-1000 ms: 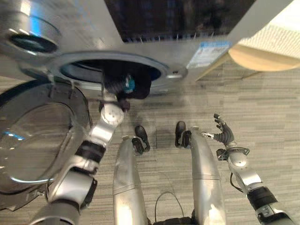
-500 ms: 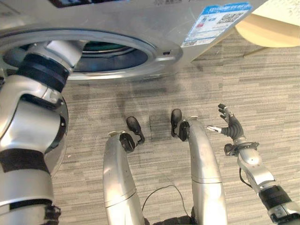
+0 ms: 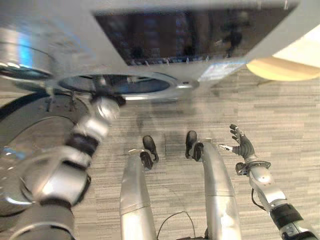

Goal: Grab the laundry basket,head to the washer,open it,put in the laundry and shut it.

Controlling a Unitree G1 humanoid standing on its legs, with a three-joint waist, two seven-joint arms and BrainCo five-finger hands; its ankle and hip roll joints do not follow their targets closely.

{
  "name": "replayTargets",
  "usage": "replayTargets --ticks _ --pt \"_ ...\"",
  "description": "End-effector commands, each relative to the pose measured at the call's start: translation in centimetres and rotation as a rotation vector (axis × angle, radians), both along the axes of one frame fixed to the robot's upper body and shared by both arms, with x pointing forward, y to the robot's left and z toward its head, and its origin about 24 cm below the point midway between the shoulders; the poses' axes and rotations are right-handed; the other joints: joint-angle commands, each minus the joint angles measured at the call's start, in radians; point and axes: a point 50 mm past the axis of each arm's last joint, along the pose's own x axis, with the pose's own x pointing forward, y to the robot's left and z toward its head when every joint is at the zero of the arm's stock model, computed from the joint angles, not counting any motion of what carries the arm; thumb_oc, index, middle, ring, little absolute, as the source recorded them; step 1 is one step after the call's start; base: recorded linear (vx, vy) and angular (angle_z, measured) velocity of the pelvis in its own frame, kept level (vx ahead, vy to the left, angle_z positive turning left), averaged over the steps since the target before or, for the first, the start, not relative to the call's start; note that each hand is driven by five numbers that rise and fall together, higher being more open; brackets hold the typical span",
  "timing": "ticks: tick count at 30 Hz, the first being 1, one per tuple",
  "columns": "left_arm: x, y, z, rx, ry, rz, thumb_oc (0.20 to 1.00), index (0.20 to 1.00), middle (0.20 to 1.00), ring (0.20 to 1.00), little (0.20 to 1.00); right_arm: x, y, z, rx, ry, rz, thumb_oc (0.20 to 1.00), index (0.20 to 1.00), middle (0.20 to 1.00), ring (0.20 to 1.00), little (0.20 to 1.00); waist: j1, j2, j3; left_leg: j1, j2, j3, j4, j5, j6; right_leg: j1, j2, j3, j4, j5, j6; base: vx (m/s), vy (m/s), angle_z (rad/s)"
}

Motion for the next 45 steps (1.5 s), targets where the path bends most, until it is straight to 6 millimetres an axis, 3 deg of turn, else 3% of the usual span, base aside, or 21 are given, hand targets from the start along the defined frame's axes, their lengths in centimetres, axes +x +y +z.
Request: replayTargets --ticks 1,6,8,10,14,16,21,22,30,32,34,36,38,39,40,41,43,45 --pt "-0.7 0.7 -0.7 -0.116 0.003 -0.019 1.000 1.000 1.000 1.000 1.000 -1.5 -0.6 -1.7 -0.051 0.063 -0.037 1.000 1.000 1.000 1.000 1.000 0.000 0.019 -0.093 0.135 0.019 -0.029 -0.156 0.002 -0.009 0.145 -0.008 0.031 -0.187 0.017 0.086 0.01 0.048 0.24" --pt "-5.7 1.3 -8.6 -0.270 0.228 0.010 1.000 1.000 1.000 1.000 1.000 -3.1 -2.1 -4.5 -0.052 0.197 -0.119 1.000 1.000 1.000 1.000 1.000 0.027 0.010 -0.089 0.455 -0.025 -0.018 -0.441 0.074 -0.027 0.457 -0.005 -0.004 -0.446 0.098 0.114 0.08 0.050 0.19" --pt "-8.6 1.7 -12.7 -0.317 0.381 0.045 1.000 1.000 1.000 1.000 1.000 -4.6 -2.9 -6.6 -0.047 0.303 -0.163 1.000 1.000 1.000 1.000 1.000 0.037 0.009 -0.099 0.619 -0.049 -0.014 -0.571 0.113 -0.037 0.626 0.000 -0.026 -0.570 0.135 0.130 0.15 0.050 0.07" --pt "-9.4 1.9 -13.6 -0.334 0.415 0.059 1.000 1.000 1.000 1.000 1.000 -5.0 -3.1 -6.9 -0.043 0.319 -0.173 1.000 1.000 1.000 1.000 1.000 0.037 0.008 -0.102 0.656 -0.048 -0.004 -0.613 0.149 -0.031 0.669 0.002 -0.038 -0.620 0.167 0.125 0.02 0.012 0.02" --pt "-13.4 2.7 -17.6 -0.416 0.584 0.128 1.000 1.000 1.000 1.000 1.000 -7.2 -4.4 -8.9 -0.026 0.433 -0.229 1.000 1.000 1.000 1.000 1.000 0.038 0.004 -0.139 0.831 -0.051 0.009 -0.733 0.175 -0.040 0.830 0.018 -0.048 -0.727 0.191 0.144 0.18 0.022 0.02" --pt "-18.0 3.3 -21.3 -0.451 0.781 0.186 1.000 1.000 1.000 1.000 1.000 -10.0 -5.1 -11.1 -0.003 0.564 -0.254 1.000 1.000 1.000 1.000 1.000 0.037 0.007 -0.229 1.011 -0.059 0.036 -0.867 0.198 -0.042 0.988 0.053 -0.044 -0.834 0.202 0.157 0.37 -0.008 -0.16" --pt "-19.4 3.2 -22.6 -0.461 0.854 0.206 1.000 1.000 1.000 1.000 1.000 -11.3 -5.2 -12.1 -0.008 0.629 -0.257 1.000 1.000 1.000 1.000 1.000 0.037 0.012 -0.262 1.084 -0.058 0.049 -0.926 0.210 -0.049 1.048 0.069 -0.041 -0.868 0.195 0.161 0.14 -0.041 -0.14" --pt "-17.5 2.7 -21.6 -0.477 0.758 0.224 1.000 1.000 1.000 1.000 1.000 -10.5 -5.7 -11.7 -0.068 0.606 -0.300 1.000 1.000 1.000 1.000 1.000 0.069 -0.010 -0.261 1.065 -0.087 0.044 -0.887 0.189 -0.036 1.048 0.066 -0.023 -0.921 0.223 0.182 0.13 -0.066 -0.03" --pt "-18.4 2.3 -22.4 -0.446 0.822 0.196 1.000 1.000 1.000 1.000 1.000 -11.1 -6.2 -11.8 -0.113 0.626 -0.304 1.000 1.000 1.000 1.000 1.000 0.063 -0.001 -0.290 1.112 -0.094 0.041 -0.935 0.196 -0.043 1.134 0.072 -0.043 -1.010 0.239 0.186 0.07 0.021 0.03" --pt "-18.0 2.3 -22.0 -0.405 0.810 0.174 1.000 1.000 1.000 1.000 1.000 -11.2 -5.8 -12.0 -0.146 0.638 -0.278 1.000 1.000 1.000 1.000 1.000 0.064 -0.006 -0.285 1.098 -0.097 0.049 -0.961 0.206 -0.040 1.104 0.064 -0.032 -1.015 0.271 0.208 -0.14 0.147 -0.03" --pt "-17.1 2.8 -21.3 -0.388 0.772 0.181 1.000 1.000 1.000 1.000 1.000 -10.5 -5.4 -11.9 -0.164 0.628 -0.257 1.000 1.000 1.000 1.000 1.000 0.068 -0.004 -0.254 1.078 -0.087 0.052 -0.960 0.222 -0.035 1.028 0.063 -0.019 -0.944 0.270 0.216 -0.30 0.100 -0.17" --pt "-16.5 3.2 -20.8 -0.381 0.750 0.186 1.000 1.000 1.000 1.000 1.000 -10.2 -5.1 -11.9 -0.167 0.626 -0.243 1.000 1.000 1.000 1.000 1.000 0.075 -0.006 -0.239 1.053 -0.078 0.055 -0.957 0.234 -0.031 0.985 0.067 -0.007 -0.875 0.252 0.219 -0.28 0.029 -0.33" --pt "-15.6 3.6 -20.0 -0.363 0.712 0.187 1.000 1.000 1.000 1.000 1.000 -10.2 -4.6 -12.0 -0.165 0.625 -0.222 1.000 1.000 1.000 1.000 1.000 0.087 0.003 -0.215 1.003 -0.060 0.047 -0.935 0.268 -0.020 0.987 0.090 0.006 -0.675 0.161 0.196 -0.29 0.024 -0.11" --pt "-15.6 3.6 -20.0 -0.363 0.712 0.187 1.000 1.000 1.000 1.000 1.000 -10.2 -4.6 -12.0 -0.165 0.625 -0.222 1.000 1.000 1.000 1.000 1.000 0.087 0.003 -0.216 1.002 -0.060 0.047 -0.935 0.268 -0.020 0.987 0.090 0.006 -0.675 0.161 0.196 -0.31 -0.041 0.11" --pt "-15.6 3.8 -19.8 -0.360 0.699 0.185 1.000 1.000 1.000 1.000 1.000 -10.8 -4.2 -12.4 -0.155 0.642 -0.211 1.000 1.000 1.000 1.000 1.000 0.108 -0.002 -0.222 0.963 -0.068 0.031 -0.920 0.293 -0.017 1.022 0.128 0.049 -0.498 0.133 0.181 -0.23 -0.042 0.23" --pt "-15.6 3.8 -19.8 -0.360 0.700 0.185 1.000 1.000 1.000 1.000 1.000 -10.8 -4.2 -12.3 -0.155 0.642 -0.211 1.000 1.000 1.000 1.000 1.000 0.109 0.000 -0.224 0.960 -0.065 0.032 -0.919 0.293 -0.017 1.019 0.130 0.050 -0.499 0.136 0.181 -0.27 -0.095 0.50" --pt "-16.0 3.8 -20.0 -0.362 0.713 0.185 1.000 1.000 1.000 1.000 1.000 -11.2 -4.1 -12.6 -0.138 0.652 -0.214 1.000 1.000 1.000 1.000 1.000 0.127 -0.019 -0.237 0.902 -0.077 0.015 -0.911 0.321 -0.032 1.114 0.159 0.075 -0.668 0.051 0.141 -0.16 -0.129 0.62" --pt "-16.3 3.9 -20.0 -0.365 0.715 0.189 1.000 1.000 1.000 1.000 1.000 -11.3 -4.2 -12.5 -0.131 0.651 -0.219 1.000 1.000 1.000 1.000 1.000 0.149 -0.023 -0.235 0.832 -0.062 0.012 -0.894 0.381 -0.074 1.145 0.185 0.072 -0.789 0.040 0.112 -0.34 -0.160 0.31"
